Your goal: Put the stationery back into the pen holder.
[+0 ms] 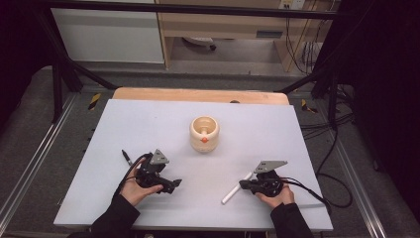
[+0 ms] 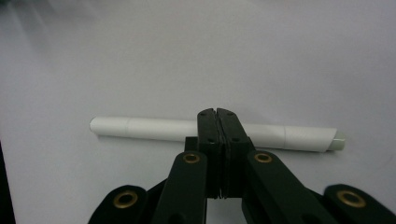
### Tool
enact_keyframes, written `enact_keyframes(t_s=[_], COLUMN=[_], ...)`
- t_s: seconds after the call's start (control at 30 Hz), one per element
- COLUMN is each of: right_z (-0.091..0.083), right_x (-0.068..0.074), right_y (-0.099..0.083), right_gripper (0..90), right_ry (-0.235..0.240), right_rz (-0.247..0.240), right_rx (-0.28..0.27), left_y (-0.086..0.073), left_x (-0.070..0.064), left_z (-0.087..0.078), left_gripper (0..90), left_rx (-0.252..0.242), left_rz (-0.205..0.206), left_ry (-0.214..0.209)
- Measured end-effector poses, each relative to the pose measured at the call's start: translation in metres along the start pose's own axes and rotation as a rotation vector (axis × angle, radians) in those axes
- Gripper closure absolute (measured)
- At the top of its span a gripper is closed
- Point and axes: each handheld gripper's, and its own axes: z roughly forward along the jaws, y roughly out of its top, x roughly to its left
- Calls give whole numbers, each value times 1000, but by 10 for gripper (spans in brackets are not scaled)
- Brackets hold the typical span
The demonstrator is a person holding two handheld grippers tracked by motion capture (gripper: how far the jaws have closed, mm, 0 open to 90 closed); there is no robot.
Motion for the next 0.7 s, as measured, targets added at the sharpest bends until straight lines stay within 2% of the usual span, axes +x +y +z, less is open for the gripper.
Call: enact_keyframes(t_s=[0.7], right_z=[11], right_x=[-6], right_y=[10], right_gripper=[887], right_ry=[-16], right_rz=[-1], right_rx=[-31], left_y=[0], left_x=[-1], left_z=[2], left_gripper=[47], left_rx=[4], left_rz=[-3], left_ry=[-4])
